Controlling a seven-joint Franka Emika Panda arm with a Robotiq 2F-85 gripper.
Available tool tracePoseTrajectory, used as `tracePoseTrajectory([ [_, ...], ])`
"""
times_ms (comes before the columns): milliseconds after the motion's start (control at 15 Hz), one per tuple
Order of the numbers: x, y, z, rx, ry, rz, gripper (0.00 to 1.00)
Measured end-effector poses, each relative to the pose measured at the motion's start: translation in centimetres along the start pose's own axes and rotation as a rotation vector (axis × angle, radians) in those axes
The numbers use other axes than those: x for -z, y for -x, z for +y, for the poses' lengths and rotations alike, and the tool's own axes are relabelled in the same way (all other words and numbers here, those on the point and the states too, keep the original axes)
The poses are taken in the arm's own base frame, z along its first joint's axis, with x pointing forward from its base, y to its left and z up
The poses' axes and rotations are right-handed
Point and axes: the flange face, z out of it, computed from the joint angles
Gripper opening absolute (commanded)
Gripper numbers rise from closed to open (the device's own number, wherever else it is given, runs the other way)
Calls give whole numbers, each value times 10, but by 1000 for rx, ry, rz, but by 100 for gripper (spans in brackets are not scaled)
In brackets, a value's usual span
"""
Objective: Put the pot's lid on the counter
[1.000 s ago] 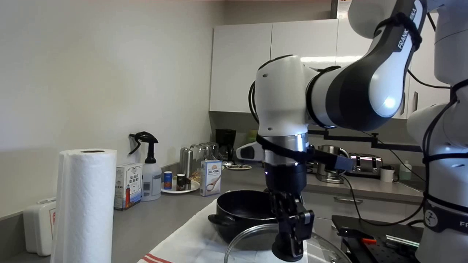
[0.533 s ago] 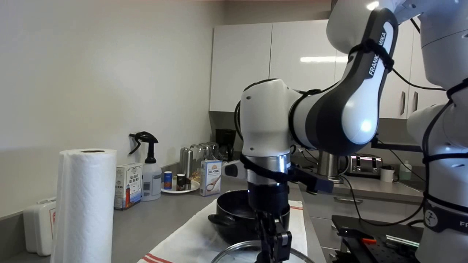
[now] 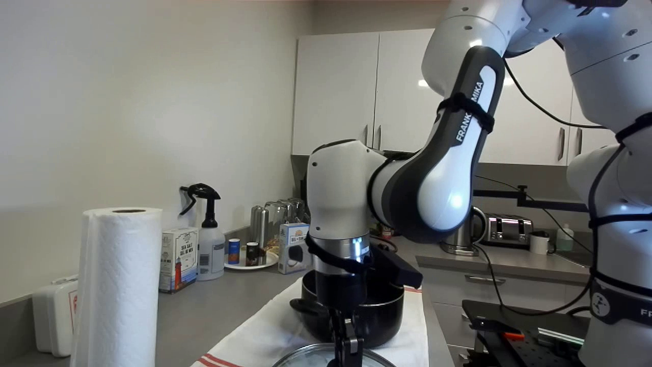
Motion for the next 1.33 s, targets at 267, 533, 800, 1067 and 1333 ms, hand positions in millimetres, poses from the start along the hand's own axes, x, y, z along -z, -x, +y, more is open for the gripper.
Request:
tracePoseTrajectory([
  [267, -9, -10, 7, -11, 0, -1, 25],
  [533, -8, -15, 9, -15, 0, 5, 76],
  [800, -4, -20, 13, -21, 2, 17, 99],
  [1067, 5, -24, 16, -27, 0, 36, 100],
  [1333, 29, -24, 18, -25, -20, 74, 100],
])
